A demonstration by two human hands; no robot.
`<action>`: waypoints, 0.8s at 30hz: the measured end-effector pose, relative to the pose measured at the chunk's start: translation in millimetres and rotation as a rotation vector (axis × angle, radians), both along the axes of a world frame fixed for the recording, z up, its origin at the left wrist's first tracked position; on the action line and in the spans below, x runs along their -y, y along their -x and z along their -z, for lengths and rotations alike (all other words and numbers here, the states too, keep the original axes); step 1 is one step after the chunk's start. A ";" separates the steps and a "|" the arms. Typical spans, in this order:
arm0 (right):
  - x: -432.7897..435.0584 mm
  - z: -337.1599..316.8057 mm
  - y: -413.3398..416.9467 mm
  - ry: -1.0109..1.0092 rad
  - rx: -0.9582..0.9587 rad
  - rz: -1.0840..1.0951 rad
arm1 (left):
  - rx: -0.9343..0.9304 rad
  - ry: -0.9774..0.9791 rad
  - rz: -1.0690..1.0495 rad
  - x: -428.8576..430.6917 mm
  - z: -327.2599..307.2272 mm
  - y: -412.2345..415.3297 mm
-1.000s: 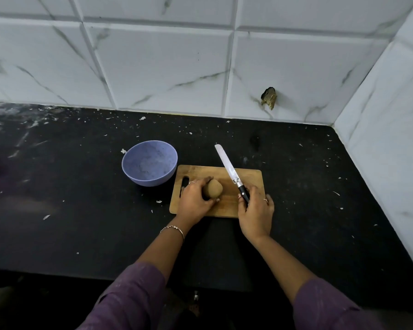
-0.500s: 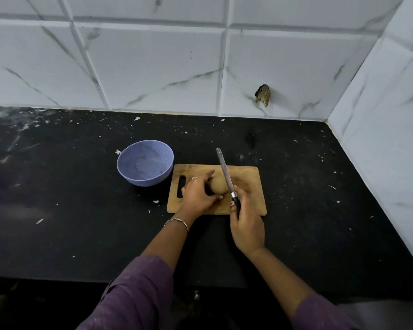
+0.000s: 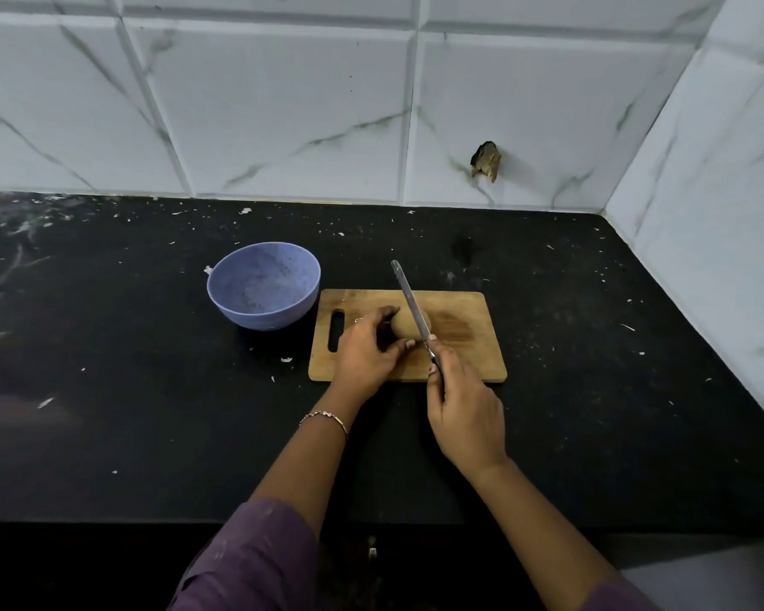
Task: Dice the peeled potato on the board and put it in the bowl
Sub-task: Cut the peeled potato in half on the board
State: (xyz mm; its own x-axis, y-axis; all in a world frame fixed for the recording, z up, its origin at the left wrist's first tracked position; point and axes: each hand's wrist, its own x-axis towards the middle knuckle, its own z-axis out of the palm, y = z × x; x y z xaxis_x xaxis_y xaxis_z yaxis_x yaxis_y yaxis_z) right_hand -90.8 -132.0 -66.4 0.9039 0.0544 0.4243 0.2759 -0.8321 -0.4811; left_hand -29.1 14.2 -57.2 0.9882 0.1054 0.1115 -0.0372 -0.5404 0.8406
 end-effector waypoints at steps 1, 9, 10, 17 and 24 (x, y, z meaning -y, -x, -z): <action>-0.4 0.1 0.2 0.016 0.009 0.005 | -0.001 -0.005 0.000 -0.3 0.7 0.0; -12.5 7.4 1.8 0.165 0.128 0.071 | 0.035 -0.082 0.003 -1.4 8.9 -7.6; -15.1 6.6 1.1 0.183 0.136 0.078 | 0.046 -0.091 0.001 -1.4 9.7 -9.1; -20.7 0.2 -3.0 0.357 0.229 0.148 | 0.110 -0.140 0.016 -0.9 13.5 -13.0; -21.2 -10.5 4.0 0.329 0.217 0.063 | 0.118 -0.135 0.007 2.3 9.4 -11.1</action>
